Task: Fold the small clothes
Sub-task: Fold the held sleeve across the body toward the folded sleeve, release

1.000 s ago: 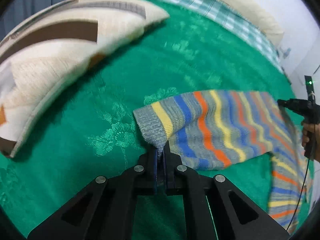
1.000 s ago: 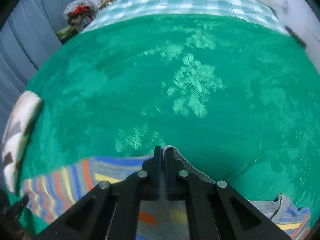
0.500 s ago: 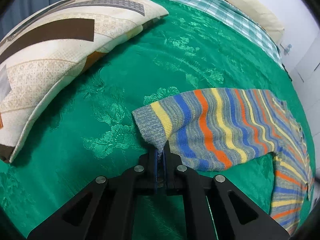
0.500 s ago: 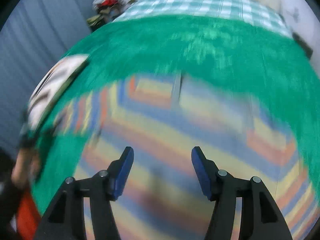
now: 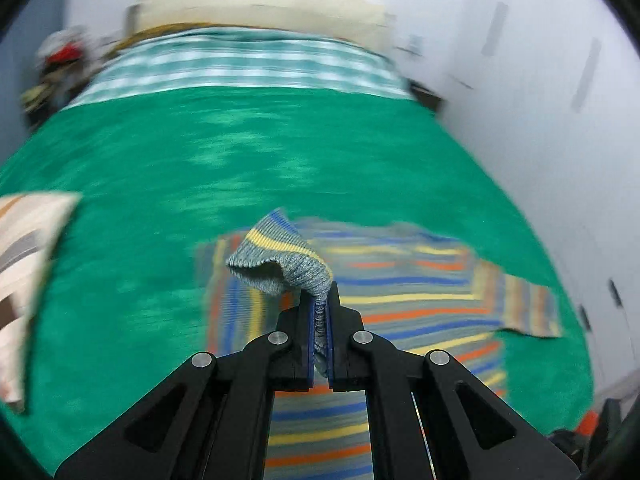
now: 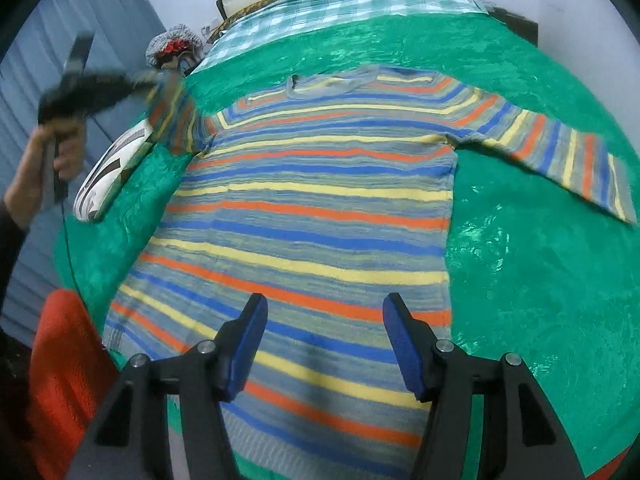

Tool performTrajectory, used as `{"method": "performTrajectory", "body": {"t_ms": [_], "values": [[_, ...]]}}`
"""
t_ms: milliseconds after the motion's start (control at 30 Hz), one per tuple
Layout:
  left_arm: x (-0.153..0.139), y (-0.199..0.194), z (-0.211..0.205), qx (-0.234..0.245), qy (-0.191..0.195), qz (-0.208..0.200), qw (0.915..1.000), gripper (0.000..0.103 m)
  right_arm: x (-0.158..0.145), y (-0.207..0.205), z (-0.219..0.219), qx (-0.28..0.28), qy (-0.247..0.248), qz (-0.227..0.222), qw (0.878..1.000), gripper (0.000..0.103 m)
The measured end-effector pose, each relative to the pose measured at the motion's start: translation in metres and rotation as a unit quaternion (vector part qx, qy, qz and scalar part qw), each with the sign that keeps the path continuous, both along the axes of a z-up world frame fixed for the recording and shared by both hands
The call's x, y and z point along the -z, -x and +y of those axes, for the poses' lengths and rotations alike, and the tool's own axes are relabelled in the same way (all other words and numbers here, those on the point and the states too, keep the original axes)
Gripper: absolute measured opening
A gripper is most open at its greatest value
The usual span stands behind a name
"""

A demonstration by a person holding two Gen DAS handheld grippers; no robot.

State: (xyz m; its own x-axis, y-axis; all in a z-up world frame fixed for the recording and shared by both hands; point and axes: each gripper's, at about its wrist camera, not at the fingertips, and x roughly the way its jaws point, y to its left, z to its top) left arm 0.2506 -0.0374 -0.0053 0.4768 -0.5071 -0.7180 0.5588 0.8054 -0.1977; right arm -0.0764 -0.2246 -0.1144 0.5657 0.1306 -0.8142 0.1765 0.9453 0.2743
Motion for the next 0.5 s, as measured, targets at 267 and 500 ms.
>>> {"method": "performTrajectory", "body": {"t_ms": [267, 500], "values": [[0.094, -0.011, -0.097, 0.009, -0.017, 0.146, 0.9891, 0.045, 0.004, 0.018, -0.012, 0.015, -0.023, -0.016, 1.0, 0.06], [0.092, -0.02, -0.022, -0.079, -0.019, 0.058, 0.995, 0.071, 0.012, 0.027, -0.036, 0.043, -0.052, -0.022, 0.997, 0.06]]}}
